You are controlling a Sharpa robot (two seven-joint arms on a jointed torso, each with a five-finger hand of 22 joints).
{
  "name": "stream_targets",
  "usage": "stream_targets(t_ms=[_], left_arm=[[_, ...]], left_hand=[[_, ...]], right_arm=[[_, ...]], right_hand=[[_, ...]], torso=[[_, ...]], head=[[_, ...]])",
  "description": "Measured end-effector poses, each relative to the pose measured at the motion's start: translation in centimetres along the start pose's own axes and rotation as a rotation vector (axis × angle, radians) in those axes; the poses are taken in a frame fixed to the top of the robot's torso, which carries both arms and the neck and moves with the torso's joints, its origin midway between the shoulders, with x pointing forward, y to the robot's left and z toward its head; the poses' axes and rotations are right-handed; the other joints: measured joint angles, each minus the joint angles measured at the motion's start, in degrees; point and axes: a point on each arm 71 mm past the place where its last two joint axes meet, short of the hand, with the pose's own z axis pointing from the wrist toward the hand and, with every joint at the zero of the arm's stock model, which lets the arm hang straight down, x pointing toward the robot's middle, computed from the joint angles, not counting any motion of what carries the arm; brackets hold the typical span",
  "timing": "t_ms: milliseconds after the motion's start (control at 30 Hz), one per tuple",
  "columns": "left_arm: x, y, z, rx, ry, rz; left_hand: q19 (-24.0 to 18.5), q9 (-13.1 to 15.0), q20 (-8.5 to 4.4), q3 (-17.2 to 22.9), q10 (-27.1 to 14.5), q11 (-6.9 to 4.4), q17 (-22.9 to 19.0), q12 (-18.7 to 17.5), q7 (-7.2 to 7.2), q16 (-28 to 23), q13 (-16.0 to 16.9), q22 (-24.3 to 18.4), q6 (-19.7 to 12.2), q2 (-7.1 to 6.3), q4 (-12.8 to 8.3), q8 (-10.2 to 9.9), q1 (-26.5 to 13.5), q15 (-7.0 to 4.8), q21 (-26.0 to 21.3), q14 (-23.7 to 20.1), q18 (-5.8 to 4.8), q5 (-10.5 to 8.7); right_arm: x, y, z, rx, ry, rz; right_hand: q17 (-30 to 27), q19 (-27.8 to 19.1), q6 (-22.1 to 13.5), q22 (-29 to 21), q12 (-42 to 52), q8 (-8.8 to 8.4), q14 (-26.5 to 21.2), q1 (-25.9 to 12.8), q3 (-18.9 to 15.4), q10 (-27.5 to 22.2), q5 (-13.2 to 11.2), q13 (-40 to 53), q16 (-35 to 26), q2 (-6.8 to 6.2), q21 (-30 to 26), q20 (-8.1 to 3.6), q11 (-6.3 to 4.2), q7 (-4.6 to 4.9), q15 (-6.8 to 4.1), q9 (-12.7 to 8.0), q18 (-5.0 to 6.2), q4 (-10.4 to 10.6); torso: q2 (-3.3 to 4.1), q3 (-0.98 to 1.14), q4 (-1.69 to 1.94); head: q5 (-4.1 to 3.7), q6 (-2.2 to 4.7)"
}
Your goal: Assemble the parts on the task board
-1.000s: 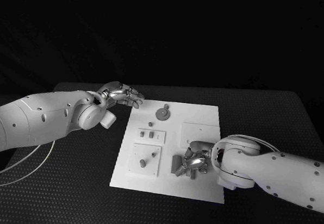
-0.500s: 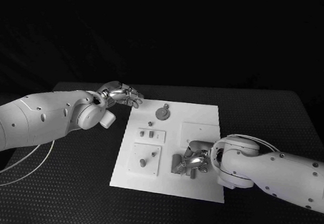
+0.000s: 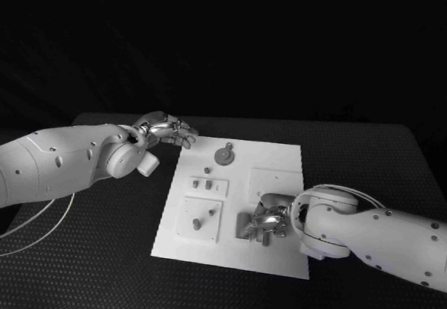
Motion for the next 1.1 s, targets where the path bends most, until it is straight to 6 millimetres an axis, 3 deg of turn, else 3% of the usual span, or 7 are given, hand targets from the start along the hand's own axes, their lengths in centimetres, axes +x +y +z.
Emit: stream_targets(t_ms=[133,333,500,633,733,967,1100], left_arm=[[0.0,0.0,0.0,0.000,0.000,0.000],[0.0,0.0,0.0,-0.001,0.000,0.000],[0.0,0.0,0.0,-0.001,0.000,-0.001],[0.0,0.0,0.0,-0.001,0.000,-0.001],[0.0,0.0,0.0,-0.001,0.000,-0.001],[0.0,0.0,0.0,-0.001,0.000,-0.001],[0.1,0.0,0.1,-0.001,0.001,-0.001]], left_hand=[[0.0,0.0,0.00,0.0,0.0,0.00,0.1,0.0,0.00,0.0,0.0,0.0,0.0,0.00,0.0,0.0,0.0,0.00,0.0,0.0,0.00,0.00],[0.0,0.0,0.00,0.0,0.0,0.00,0.0,0.0,0.00,0.0,0.0,0.0,0.0,0.00,0.0,0.0,0.0,0.00,0.0,0.0,0.00,0.00],[0.0,0.0,0.00,0.0,0.0,0.00,0.1,0.0,0.00,0.0,0.0,0.0,0.0,0.00,0.0,0.0,0.0,0.00,0.0,0.0,0.00,0.00],[0.0,0.0,0.00,0.0,0.0,0.00,0.1,0.0,0.00,0.0,0.0,0.0,0.0,0.00,0.0,0.0,0.0,0.00,0.0,0.0,0.00,0.00],[0.0,0.0,0.00,0.0,0.0,0.00,0.1,0.0,0.00,0.0,0.0,0.0,0.0,0.00,0.0,0.0,0.0,0.00,0.0,0.0,0.00,0.00],[0.0,0.0,0.00,0.0,0.0,0.00,0.1,0.0,0.00,0.0,0.0,0.0,0.0,0.00,0.0,0.0,0.0,0.00,0.0,0.0,-0.01,0.00],[0.0,0.0,0.00,0.0,0.0,0.00,0.2,0.0,0.00,-0.2,0.0,0.0,0.0,0.00,0.0,0.0,0.0,0.00,0.0,0.0,0.00,0.00]], right_arm=[[0.0,-0.1,-0.1,-0.005,-0.001,0.012],[0.1,-0.8,-0.4,-0.020,-0.023,0.081],[-0.5,-1.2,-0.8,-0.035,-0.067,0.137],[-1.5,-1.4,-1.4,-0.054,-0.103,0.169],[-3.1,-1.9,-2.3,-0.070,-0.138,0.184],[-4.6,-3.2,-3.7,-0.058,-0.159,0.177],[-4.3,-3.4,-3.7,-0.040,-0.129,0.157]], right_hand=[[-0.1,0.0,0.0,0.0,-0.2,-0.16,0.0,0.0,-0.8,0.0,0.0,0.0,0.0,-2.38,0.0,-0.02,0.00,0.00,0.01,0.0,-0.01,0.3],[-0.5,0.3,0.2,0.0,-0.2,-0.16,0.0,-2.5,1.0,0.4,0.2,0.0,-0.2,-7.06,-0.4,-0.33,-0.01,-0.21,0.02,-0.1,-0.01,3.3],[-0.7,0.5,0.0,0.0,-0.2,-0.16,0.0,-2.3,2.4,0.5,0.2,0.1,-0.2,-9.00,-0.4,-0.50,0.11,0.00,0.03,0.2,-0.01,4.8],[-1.1,0.5,-0.5,0.0,-0.2,-0.16,0.0,-2.6,3.0,0.6,0.2,0.2,-0.4,-9.34,-0.4,-0.50,0.20,0.43,0.03,0.4,-0.02,5.4],[-1.2,0.5,-0.6,0.0,-0.2,-0.16,0.0,-2.0,3.0,0.6,0.2,0.3,-0.4,-8.69,-0.4,-0.49,0.20,0.50,0.04,0.7,-0.02,5.7],[-0.4,0.5,-0.6,0.0,-0.2,-0.06,0.2,0.0,1.3,1.0,0.2,0.4,-0.4,-4.21,-0.4,-0.50,0.08,0.50,0.25,1.5,-0.02,1.1],[0.8,1.3,1.5,0.0,1.5,1.31,1.6,1.1,0.8,3.7,0.2,1.7,-0.4,-2.43,-0.4,-0.49,-0.47,-0.64,-0.32,2.2,-0.02,0.3]], torso=[[0.00,0.01,-0.01],[0.00,0.01,-0.01],[0.00,0.02,-0.01],[-0.01,0.02,-0.01],[-0.01,0.03,-0.01],[-0.02,0.04,-0.07],[-0.02,0.04,-0.05]], head=[[0.03,0.03],[0.04,0.14],[0.03,0.21],[-0.03,0.32],[-0.07,0.41],[-0.25,0.56],[-0.40,0.62]])
